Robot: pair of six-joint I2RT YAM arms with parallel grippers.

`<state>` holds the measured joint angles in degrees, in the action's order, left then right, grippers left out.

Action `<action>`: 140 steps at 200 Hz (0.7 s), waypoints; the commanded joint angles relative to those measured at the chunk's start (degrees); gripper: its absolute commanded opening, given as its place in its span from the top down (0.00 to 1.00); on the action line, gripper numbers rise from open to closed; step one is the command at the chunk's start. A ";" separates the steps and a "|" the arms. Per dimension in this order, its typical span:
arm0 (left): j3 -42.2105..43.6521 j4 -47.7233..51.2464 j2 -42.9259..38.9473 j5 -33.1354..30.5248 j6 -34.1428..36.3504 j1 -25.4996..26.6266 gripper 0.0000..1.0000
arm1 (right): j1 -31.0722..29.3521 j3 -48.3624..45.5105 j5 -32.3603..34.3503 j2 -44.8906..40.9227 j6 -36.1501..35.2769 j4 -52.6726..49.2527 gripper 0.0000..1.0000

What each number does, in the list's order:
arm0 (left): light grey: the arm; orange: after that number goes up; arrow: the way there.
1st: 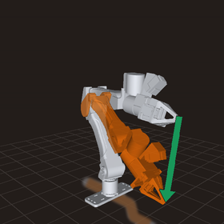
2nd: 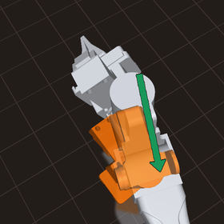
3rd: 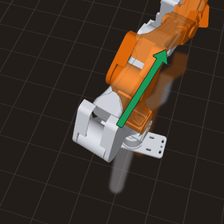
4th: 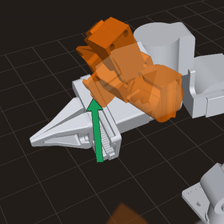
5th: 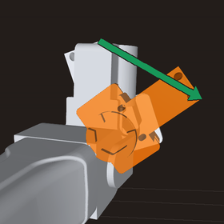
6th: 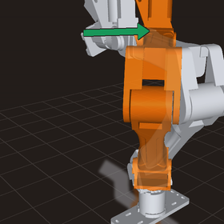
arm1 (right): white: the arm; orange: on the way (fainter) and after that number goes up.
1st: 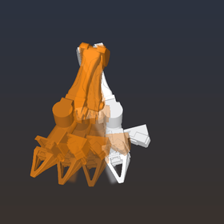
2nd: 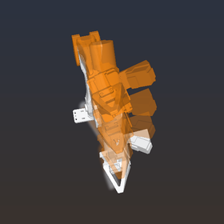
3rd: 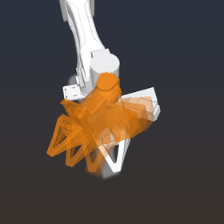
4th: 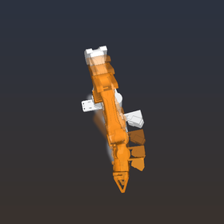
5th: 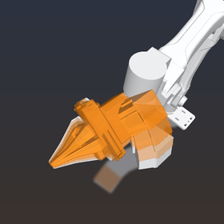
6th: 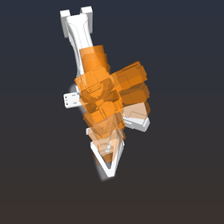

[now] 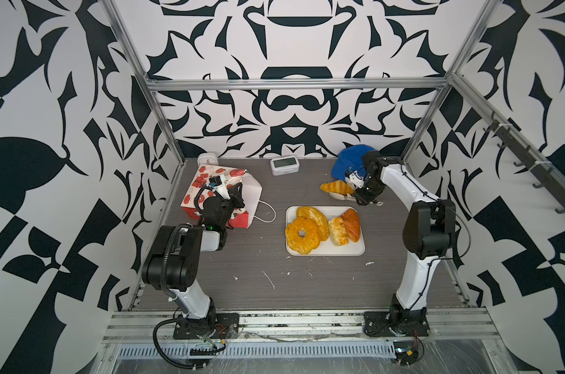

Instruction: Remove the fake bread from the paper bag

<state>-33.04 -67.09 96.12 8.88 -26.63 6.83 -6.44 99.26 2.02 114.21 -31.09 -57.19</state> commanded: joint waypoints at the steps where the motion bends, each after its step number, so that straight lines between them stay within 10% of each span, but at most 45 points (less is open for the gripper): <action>1: 1.13 -2.43 -0.05 0.50 -0.97 -0.67 1.00 | -0.67 2.68 1.16 -0.47 -1.19 -2.18 0.52; 140: 1.22 -2.96 0.40 0.83 -1.49 -1.03 1.00 | -4.96 -7.59 0.86 -8.92 2.69 2.41 0.77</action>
<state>-32.58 -67.99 96.12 9.06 -27.11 6.24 -10.09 92.88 3.90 110.63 -30.06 -55.55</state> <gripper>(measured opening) 0.041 0.272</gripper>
